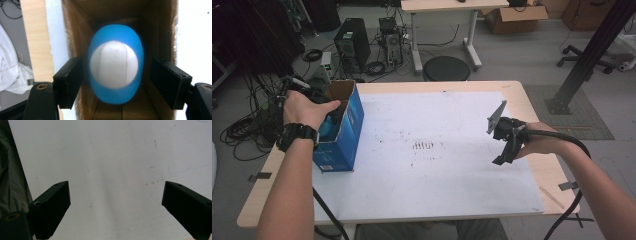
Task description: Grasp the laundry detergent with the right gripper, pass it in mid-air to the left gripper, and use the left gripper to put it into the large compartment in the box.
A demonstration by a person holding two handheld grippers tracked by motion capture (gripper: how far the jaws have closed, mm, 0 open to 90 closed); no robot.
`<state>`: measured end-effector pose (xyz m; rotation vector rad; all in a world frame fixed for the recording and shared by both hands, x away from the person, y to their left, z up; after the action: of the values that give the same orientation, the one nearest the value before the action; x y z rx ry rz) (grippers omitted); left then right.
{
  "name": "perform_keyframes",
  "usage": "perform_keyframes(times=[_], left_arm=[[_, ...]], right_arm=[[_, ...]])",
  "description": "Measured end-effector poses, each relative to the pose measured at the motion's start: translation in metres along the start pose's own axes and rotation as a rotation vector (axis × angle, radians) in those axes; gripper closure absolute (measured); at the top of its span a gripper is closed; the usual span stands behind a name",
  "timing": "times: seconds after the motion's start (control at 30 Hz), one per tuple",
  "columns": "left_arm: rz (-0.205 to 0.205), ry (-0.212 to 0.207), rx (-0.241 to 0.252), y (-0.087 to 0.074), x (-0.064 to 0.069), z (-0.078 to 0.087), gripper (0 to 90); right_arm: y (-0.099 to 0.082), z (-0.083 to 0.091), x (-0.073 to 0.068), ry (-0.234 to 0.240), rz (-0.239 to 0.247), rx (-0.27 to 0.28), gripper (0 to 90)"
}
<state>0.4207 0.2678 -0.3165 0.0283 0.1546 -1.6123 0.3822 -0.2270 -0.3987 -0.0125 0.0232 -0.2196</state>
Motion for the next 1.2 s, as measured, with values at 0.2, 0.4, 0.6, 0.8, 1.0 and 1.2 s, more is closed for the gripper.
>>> perform_keyframes(times=[0.2,0.4,0.6,0.8,1.0,1.2], left_arm=[[-0.027,0.016,0.021,-0.006,0.001,0.021,25.0],[-0.101,0.018,0.074,-0.01,0.017,0.045,19.5],[-0.181,0.016,0.125,-0.01,0.041,0.06,15.6],[-0.277,-0.005,0.167,-0.008,0.076,0.061,12.8],[-0.347,-0.023,0.157,-0.003,0.107,0.049,8.3],[-0.386,-0.045,0.144,0.001,0.129,0.033,5.3]], right_arm=[[0.0,0.006,0.0,-0.002,0.0,0.009,8.2],[0.003,0.013,0.002,-0.004,-0.007,0.034,7.7],[0.007,0.015,0.0,0.005,-0.002,0.045,7.3],[0.011,0.016,0.002,0.016,-0.004,0.061,6.5],[0.014,0.017,0.003,0.033,-0.002,0.078,5.3],[0.015,0.022,0.005,0.049,-0.012,0.112,4.4]])
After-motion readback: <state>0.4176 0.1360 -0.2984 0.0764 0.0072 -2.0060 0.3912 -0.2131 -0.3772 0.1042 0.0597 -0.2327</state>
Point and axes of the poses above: each handheld gripper's, and its own axes: z roughly backward along the jaws, y roughly out of its top, x roughly to its right, the point moved 7 cm from there along -z, roughly forward along the jaws, and after that the axes turned 15 degrees about -x, right-handed, at the moved point
